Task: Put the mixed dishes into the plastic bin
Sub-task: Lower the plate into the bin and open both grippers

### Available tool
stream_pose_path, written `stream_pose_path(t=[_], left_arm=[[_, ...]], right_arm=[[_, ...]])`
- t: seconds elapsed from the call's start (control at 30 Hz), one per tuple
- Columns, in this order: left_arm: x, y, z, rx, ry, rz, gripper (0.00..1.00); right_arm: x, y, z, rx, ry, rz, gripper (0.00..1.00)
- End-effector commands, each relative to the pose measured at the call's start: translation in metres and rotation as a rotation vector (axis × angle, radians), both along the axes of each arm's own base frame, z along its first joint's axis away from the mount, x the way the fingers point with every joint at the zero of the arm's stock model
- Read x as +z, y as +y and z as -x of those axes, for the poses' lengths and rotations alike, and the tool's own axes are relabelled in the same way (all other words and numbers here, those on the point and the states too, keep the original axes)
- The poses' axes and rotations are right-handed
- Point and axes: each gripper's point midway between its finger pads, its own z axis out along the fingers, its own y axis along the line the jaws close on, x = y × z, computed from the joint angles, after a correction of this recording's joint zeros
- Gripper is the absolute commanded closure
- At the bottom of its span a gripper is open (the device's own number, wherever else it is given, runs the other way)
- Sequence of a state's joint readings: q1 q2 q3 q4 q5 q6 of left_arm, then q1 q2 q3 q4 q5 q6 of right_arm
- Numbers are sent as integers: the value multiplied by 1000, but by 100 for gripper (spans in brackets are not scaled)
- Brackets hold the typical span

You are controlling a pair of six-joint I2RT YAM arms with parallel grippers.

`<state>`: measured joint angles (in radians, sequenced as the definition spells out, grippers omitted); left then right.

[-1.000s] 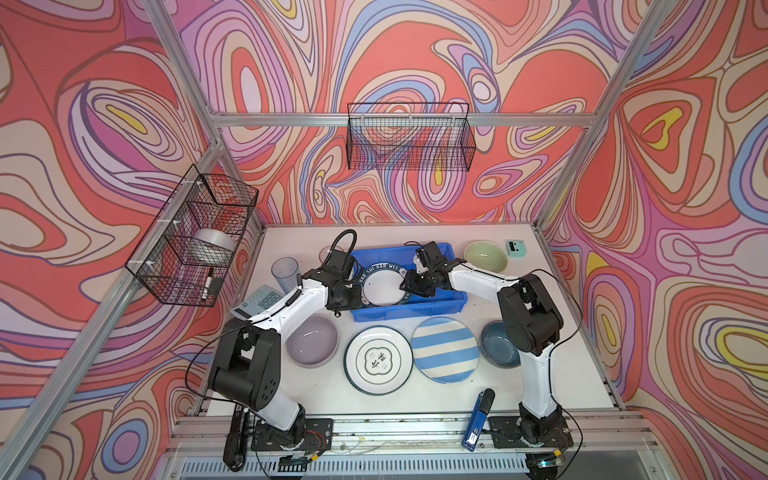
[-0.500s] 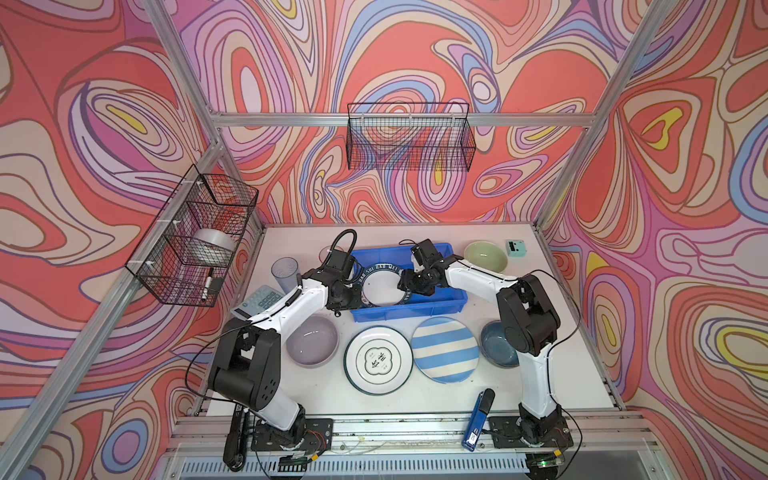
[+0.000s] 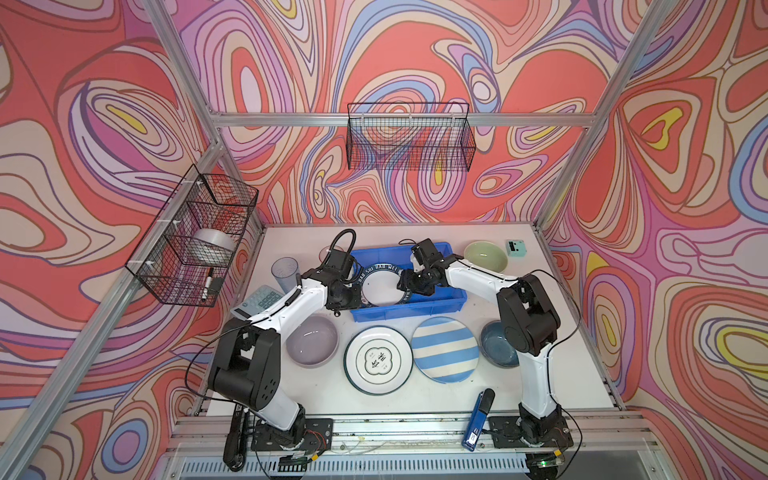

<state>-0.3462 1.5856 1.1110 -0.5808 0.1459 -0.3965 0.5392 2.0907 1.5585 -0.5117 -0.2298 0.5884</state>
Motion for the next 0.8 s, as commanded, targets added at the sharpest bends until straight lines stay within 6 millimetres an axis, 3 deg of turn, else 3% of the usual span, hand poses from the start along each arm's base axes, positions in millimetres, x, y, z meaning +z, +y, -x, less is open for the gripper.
stream_pose_path(t=[0.0, 0.17, 0.43, 0.63, 0.77], left_arm=[[16, -7, -2, -16, -27, 41, 63], [21, -2, 1, 10, -36, 27, 51], [44, 2, 8, 2, -53, 25, 48], [62, 15, 31, 23, -58, 3, 44], [69, 24, 52, 45, -59, 5, 35]], right_arm=[[13, 11, 0, 30, -25, -38, 37], [23, -3, 0, 24, -47, 45, 34], [54, -19, 0, 21, -107, 106, 31], [95, -26, 14, 34, -170, 73, 33], [111, -26, 32, 60, -185, 26, 35]])
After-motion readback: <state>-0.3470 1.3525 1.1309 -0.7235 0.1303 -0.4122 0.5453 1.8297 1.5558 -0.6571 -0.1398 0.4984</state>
